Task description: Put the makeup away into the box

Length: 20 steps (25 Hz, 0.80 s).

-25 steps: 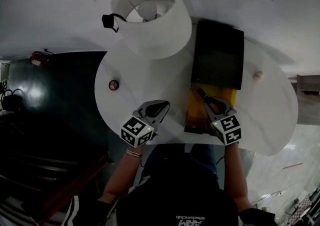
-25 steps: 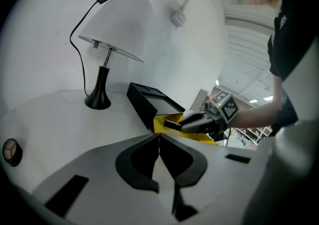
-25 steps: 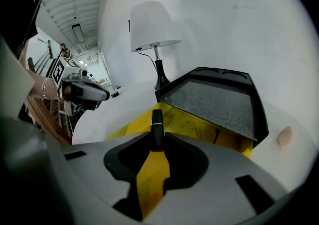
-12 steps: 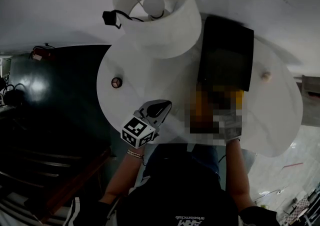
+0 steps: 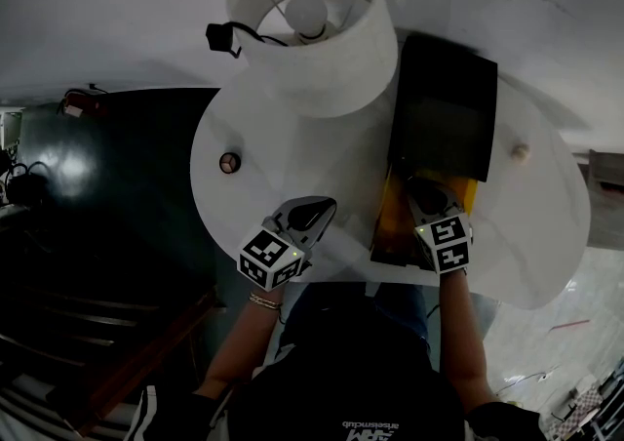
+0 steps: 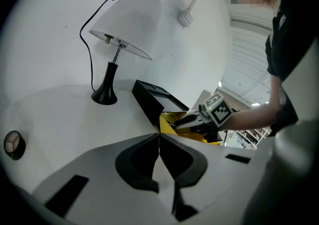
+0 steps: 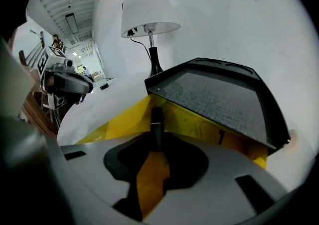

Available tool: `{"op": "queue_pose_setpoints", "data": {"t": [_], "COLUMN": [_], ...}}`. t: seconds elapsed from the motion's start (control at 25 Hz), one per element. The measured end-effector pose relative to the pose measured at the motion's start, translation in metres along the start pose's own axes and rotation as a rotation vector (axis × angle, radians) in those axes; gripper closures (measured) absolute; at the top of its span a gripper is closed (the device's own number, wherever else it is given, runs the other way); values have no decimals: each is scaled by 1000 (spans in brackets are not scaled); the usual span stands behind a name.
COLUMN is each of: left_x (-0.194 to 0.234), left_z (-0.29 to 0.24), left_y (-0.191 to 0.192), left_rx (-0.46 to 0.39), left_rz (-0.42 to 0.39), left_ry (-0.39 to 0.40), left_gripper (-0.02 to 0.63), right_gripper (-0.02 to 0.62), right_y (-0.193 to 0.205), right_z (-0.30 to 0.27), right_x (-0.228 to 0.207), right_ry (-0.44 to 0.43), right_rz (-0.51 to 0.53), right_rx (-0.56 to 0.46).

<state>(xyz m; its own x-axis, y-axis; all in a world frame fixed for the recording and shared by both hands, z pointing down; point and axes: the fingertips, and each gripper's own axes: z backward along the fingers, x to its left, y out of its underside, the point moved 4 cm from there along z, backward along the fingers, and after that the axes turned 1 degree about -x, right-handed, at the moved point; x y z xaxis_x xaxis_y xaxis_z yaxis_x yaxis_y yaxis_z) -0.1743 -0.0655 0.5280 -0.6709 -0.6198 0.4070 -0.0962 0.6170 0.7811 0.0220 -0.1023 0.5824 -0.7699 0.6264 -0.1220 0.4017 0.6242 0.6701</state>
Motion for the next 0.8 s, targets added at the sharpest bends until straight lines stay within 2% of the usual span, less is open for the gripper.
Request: {"op": "queue_pose_setpoints", "data": {"t": [0.16, 0.32, 0.8], "left_x": [-1, -1, -9], "left_z": [3, 6, 12], "left_y": [0, -1, -6], "left_rx": [-8, -15, -48], "left_rz": [0, 1, -17], "left_ry": [0, -3, 20], "left_gripper": [588, 588, 589], "right_gripper": [482, 437, 417], "right_y": [2, 2, -11], "right_z": [-1, 0, 29], "right_x": [0, 1, 2], "right_ry": [11, 15, 68], "right_rz": [-12, -24, -26], "right_rx": [20, 30, -26]}}
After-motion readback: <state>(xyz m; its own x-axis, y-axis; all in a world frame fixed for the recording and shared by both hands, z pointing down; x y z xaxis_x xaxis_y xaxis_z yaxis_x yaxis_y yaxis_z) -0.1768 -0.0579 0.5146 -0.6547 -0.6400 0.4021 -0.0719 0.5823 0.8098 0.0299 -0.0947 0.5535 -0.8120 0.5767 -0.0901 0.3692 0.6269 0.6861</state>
